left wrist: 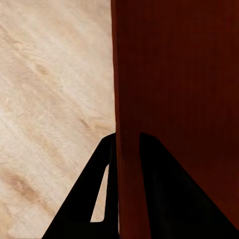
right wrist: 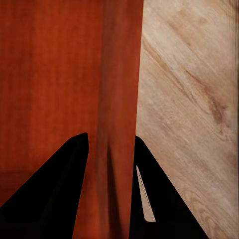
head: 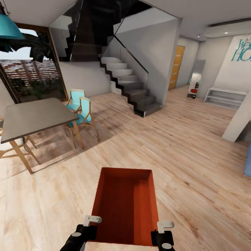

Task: Move the two storage containers from the living room to the garage. In the garage, place one container on the floor and stack the other container on top of it (either order is fine).

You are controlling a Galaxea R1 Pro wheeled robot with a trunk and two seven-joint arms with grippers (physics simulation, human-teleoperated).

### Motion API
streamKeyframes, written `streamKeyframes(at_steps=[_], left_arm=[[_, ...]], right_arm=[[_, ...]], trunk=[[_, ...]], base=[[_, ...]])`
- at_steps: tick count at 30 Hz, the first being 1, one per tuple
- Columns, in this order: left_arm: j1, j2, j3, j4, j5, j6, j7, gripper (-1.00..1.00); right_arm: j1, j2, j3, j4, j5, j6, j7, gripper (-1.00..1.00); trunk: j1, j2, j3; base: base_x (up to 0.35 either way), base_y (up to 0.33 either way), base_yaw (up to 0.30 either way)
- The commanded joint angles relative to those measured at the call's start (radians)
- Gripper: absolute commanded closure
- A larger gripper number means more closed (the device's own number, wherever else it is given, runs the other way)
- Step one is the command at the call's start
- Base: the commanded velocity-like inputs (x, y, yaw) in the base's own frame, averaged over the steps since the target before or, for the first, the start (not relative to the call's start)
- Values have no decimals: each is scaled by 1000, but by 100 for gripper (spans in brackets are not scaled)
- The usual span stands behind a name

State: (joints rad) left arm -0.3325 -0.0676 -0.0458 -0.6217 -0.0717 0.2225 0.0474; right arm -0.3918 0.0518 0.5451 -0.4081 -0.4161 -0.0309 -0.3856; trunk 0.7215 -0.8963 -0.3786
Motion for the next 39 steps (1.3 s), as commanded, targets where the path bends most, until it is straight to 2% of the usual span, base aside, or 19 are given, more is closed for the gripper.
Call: streamKeyframes(at_steps=[1, 32, 39], left_arm=[[1, 0, -22, 0, -94, 6, 12, 100], [1, 0, -22, 0, -94, 6, 12, 100], [1, 0, -22, 0, -94, 6, 12, 100]], right_arm=[[-15, 0, -5, -3, -1, -5, -99, 100], [-15, 0, -5, -3, -1, -5, -99, 100], [-15, 0, -5, -3, -1, -5, -99, 100]], trunk=[[1, -1, -1], [1, -1, -1], [1, -1, -1]], base=[[321, 0, -284], [321, 0, -278], [321, 0, -46]])
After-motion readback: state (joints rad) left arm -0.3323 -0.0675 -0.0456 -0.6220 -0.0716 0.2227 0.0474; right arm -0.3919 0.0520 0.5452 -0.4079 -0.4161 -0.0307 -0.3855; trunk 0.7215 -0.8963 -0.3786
